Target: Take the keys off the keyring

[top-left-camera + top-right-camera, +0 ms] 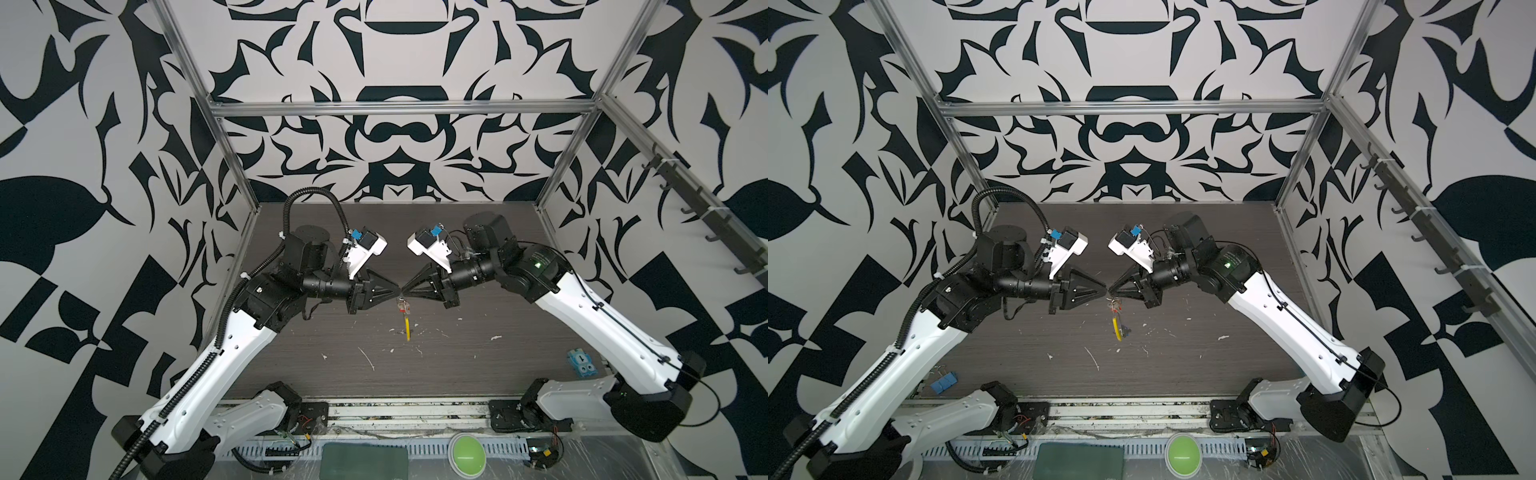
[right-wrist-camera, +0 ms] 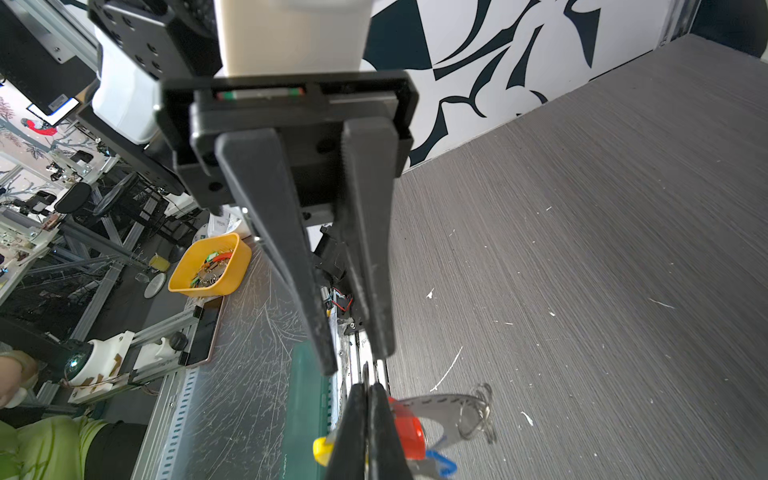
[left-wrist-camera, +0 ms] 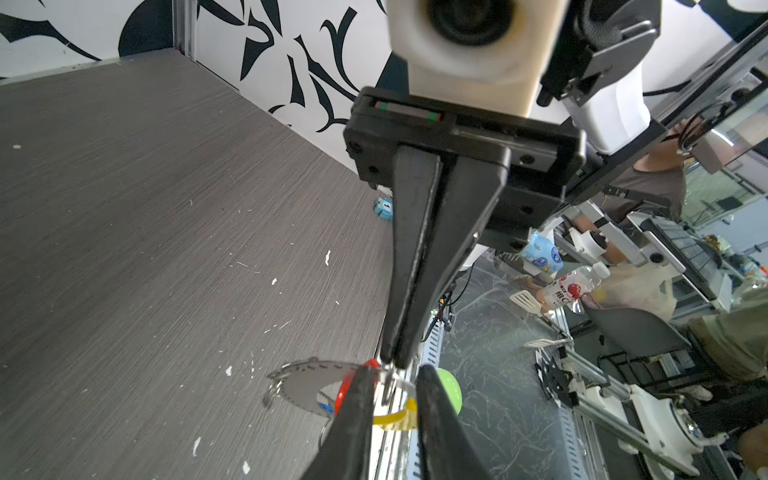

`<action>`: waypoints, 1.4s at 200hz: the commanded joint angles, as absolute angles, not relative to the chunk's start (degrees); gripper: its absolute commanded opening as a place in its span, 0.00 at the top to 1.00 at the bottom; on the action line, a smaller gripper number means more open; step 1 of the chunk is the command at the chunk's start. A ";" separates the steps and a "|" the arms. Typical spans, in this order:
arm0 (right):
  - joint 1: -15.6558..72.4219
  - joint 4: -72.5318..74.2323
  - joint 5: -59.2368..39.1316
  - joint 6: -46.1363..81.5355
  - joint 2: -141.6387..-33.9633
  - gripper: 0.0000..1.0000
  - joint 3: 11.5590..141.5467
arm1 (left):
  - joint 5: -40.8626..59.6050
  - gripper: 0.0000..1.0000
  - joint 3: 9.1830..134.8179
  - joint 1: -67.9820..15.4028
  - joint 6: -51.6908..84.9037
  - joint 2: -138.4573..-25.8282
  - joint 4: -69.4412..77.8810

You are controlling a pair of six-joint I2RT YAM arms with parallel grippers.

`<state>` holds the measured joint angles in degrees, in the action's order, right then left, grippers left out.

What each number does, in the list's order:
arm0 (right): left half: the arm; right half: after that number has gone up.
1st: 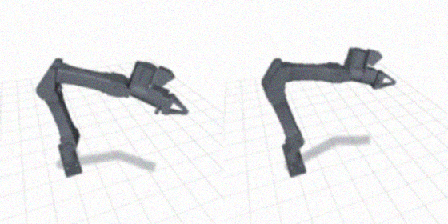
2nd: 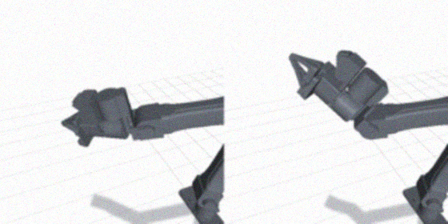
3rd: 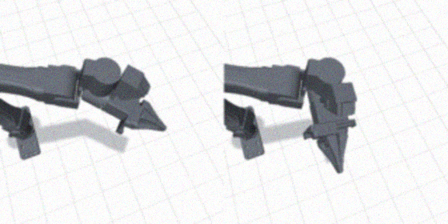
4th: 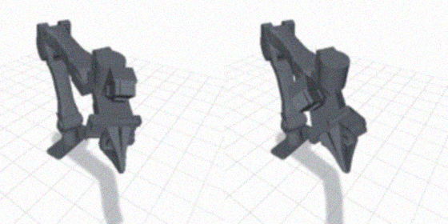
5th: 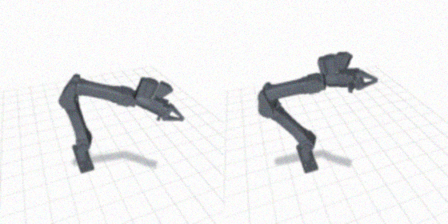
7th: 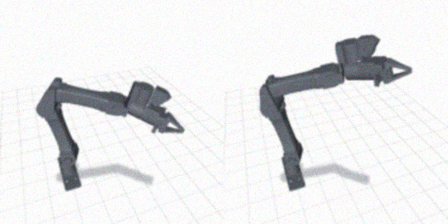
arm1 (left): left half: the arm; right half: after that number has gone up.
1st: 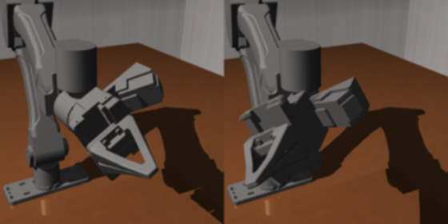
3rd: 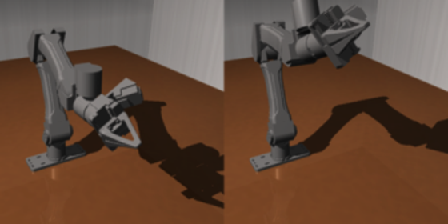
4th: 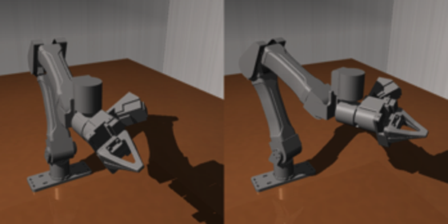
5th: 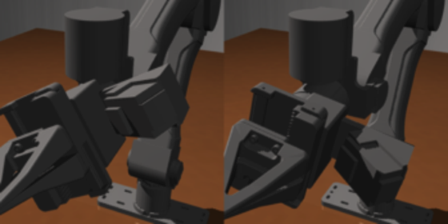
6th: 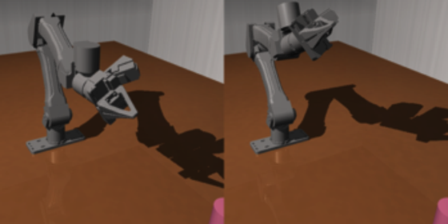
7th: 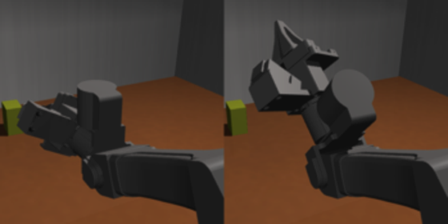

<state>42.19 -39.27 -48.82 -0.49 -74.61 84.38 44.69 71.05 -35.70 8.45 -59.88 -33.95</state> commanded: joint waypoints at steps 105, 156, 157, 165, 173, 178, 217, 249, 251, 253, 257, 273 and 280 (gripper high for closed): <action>43.08 -34.39 -48.14 0.44 -73.65 1.00 86.66 | 45.82 0.84 72.55 -36.56 5.71 -60.50 -37.79; 43.45 -33.41 -48.54 1.33 -74.07 1.00 86.26 | 45.62 0.96 72.17 -36.73 5.60 -60.07 -36.61; 43.43 -33.40 -48.53 1.37 -74.08 1.00 86.24 | 45.62 0.96 72.21 -36.73 5.61 -60.10 -36.54; 43.46 -33.26 -48.66 1.47 -74.09 1.00 86.23 | 45.59 0.98 72.03 -36.74 5.71 -60.09 -36.24; 43.51 -32.91 -48.59 1.80 -74.09 1.00 86.18 | 45.54 0.99 71.90 -36.74 5.94 -59.95 -35.64; 43.56 -32.56 -48.44 2.04 -74.01 1.00 86.02 | 45.53 1.00 71.68 -36.74 6.10 -59.79 -35.08; 43.54 -28.34 -43.31 4.41 -71.49 0.65 84.58 | 41.18 1.00 68.89 -36.74 8.84 -57.06 -29.01; 43.57 -20.67 -35.49 6.96 -65.90 0.53 78.29 | 34.87 1.00 64.28 -36.74 13.42 -52.18 -19.71; 43.59 -20.42 -35.22 7.08 -65.60 0.53 77.95 | 34.34 1.00 64.08 -36.74 13.77 -51.96 -19.19; 43.59 -20.22 -34.97 7.11 -65.38 0.53 77.65 | 33.90 1.00 63.88 -36.78 13.97 -51.66 -18.71; 43.59 -19.66 -34.66 7.24 -64.85 0.53 77.15 | 33.06 1.00 63.40 -36.74 14.47 -51.13 -17.80; 43.72 -17.29 -33.93 7.73 -63.49 0.51 74.42 | 29.25 1.00 62.21 -36.77 16.37 -49.39 -14.70; 43.79 -16.08 -33.22 7.90 -62.99 0.50 73.17 | 28.16 1.00 61.94 -36.75 16.76 -48.93 -13.93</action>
<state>43.40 -24.12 -37.36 6.22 -65.01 76.14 34.41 63.02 -36.67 13.21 -51.33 -22.33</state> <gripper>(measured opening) 0.490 0.041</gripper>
